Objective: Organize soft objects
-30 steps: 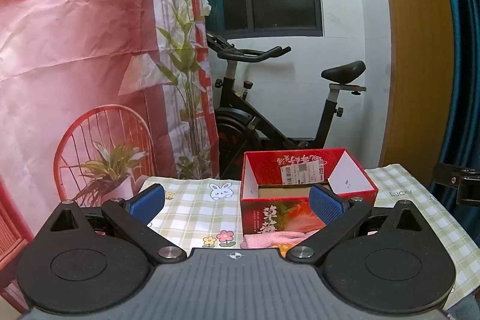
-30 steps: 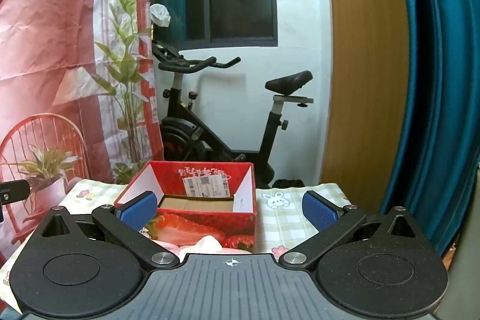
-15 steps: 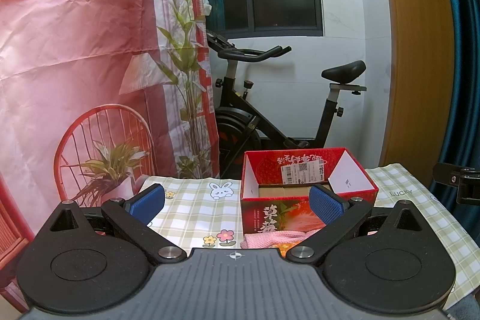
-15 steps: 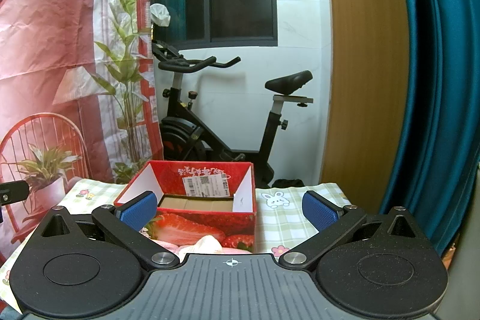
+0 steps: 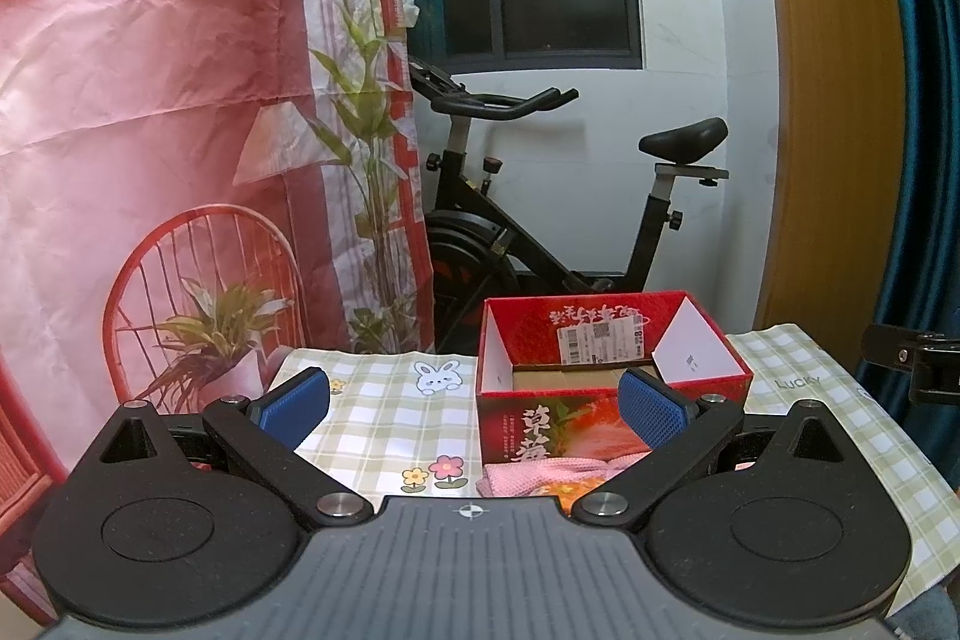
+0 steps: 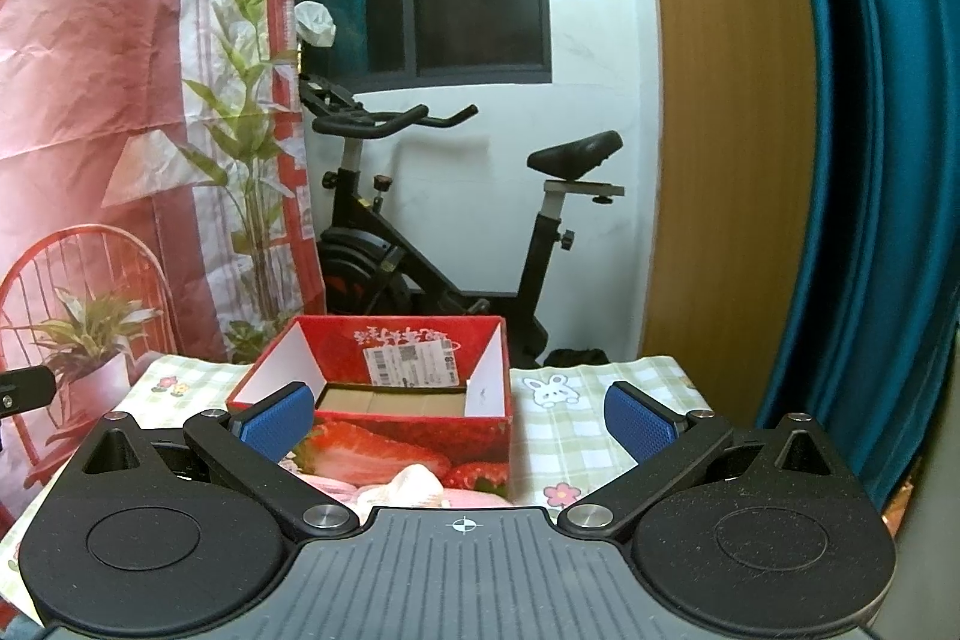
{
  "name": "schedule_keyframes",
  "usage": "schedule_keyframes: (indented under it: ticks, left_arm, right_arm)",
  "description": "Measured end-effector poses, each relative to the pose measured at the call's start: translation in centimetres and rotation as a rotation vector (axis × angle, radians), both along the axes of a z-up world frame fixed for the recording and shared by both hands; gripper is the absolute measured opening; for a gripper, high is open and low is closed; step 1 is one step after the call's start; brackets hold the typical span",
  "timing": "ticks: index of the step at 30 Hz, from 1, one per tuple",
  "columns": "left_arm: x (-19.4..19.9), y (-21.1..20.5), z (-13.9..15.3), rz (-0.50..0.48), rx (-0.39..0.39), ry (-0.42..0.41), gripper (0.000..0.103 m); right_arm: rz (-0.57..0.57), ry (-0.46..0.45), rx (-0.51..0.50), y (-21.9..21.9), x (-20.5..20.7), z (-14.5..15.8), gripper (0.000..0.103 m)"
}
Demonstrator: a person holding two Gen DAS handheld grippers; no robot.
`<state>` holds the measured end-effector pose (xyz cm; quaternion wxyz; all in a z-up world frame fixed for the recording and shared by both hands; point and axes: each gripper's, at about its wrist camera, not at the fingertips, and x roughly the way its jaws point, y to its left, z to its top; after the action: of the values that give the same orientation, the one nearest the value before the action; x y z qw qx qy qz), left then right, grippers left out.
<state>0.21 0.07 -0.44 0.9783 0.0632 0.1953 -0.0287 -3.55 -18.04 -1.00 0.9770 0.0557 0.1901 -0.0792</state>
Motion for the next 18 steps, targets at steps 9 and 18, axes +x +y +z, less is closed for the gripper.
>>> schedule_keyframes:
  ticks: [9,18]
  left_arm:
    - [0.19,-0.02,-0.11,-0.004,-0.001,0.008,0.103]
    - [0.24,0.08,-0.24,-0.005,-0.005,0.015,0.103]
  right_arm:
    - [0.004,-0.001,-0.002,0.02,-0.1,0.09,0.103]
    - [0.006,-0.004,-0.007,-0.01,-0.08,0.17,0.103]
